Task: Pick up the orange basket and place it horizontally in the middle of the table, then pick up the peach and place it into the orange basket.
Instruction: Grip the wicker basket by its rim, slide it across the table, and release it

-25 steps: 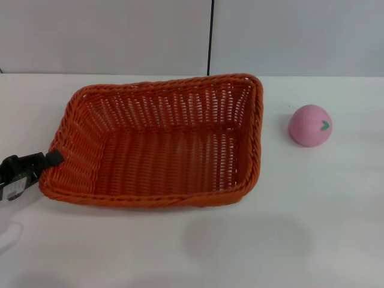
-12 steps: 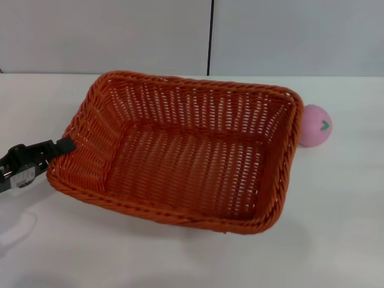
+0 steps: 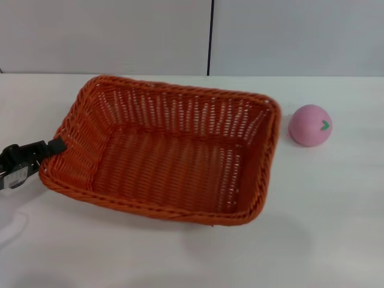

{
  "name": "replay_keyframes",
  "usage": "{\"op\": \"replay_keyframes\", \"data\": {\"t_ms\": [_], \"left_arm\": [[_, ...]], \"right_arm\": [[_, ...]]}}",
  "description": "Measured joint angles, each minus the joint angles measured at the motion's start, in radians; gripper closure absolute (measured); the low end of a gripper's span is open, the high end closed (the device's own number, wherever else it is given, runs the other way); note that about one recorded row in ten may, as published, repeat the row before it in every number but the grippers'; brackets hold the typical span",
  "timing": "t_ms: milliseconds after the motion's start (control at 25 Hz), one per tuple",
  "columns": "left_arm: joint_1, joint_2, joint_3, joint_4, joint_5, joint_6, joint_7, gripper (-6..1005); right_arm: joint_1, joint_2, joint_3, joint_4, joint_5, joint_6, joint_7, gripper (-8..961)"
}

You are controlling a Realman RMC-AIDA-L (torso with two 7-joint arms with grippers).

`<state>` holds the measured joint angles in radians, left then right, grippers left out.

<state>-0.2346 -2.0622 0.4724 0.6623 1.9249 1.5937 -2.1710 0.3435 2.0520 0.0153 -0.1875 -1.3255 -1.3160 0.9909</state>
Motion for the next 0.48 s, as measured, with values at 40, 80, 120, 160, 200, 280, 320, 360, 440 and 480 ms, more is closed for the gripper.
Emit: {"op": "replay_keyframes", "data": {"t_ms": [40,80,120,160,200,280,320,360,440,480], "left_arm": [[0.0,0.0,0.0,0.0,0.0,0.0,0.0,790],[0.002,0.0,0.0,0.0,0.005,-0.012,-0.003,789],[0.005,-0.001,0.001,-0.001,0.01,-0.023,-0.007,789],[0.006,-0.001,0.001,-0.001,0.01,-0.026,-0.009,789],[0.008,-0.001,0.001,-0.001,0.012,-0.031,-0.01,789],[0.009,-0.001,0.001,-0.002,0.013,-0.033,-0.011,788],[0.012,-0.001,0.001,-0.002,0.015,-0.033,-0.011,788],[0.013,-0.001,0.001,-0.002,0.015,-0.032,-0.011,788],[0.015,-0.001,0.002,-0.002,0.014,-0.03,-0.011,788],[0.016,-0.001,0.002,-0.003,0.012,-0.028,-0.011,787]], "right_arm": [[0.0,0.0,0.0,0.0,0.0,0.0,0.0,332],[0.0,0.0,0.0,0.0,0.001,0.0,0.0,332],[0.0,0.0,0.0,0.0,0.001,0.0,0.0,332],[0.0,0.0,0.0,0.0,0.001,0.0,0.0,332],[0.0,0.0,0.0,-0.001,0.002,0.0,0.0,332],[0.0,0.0,0.0,-0.001,0.002,0.0,0.0,332],[0.001,0.0,0.0,-0.001,0.003,0.0,0.0,332],[0.003,0.0,0.0,-0.001,0.003,0.0,0.0,332],[0.006,-0.003,0.0,-0.001,0.003,0.0,0.0,332],[0.008,-0.004,0.0,-0.001,0.003,0.0,0.0,333]]}}
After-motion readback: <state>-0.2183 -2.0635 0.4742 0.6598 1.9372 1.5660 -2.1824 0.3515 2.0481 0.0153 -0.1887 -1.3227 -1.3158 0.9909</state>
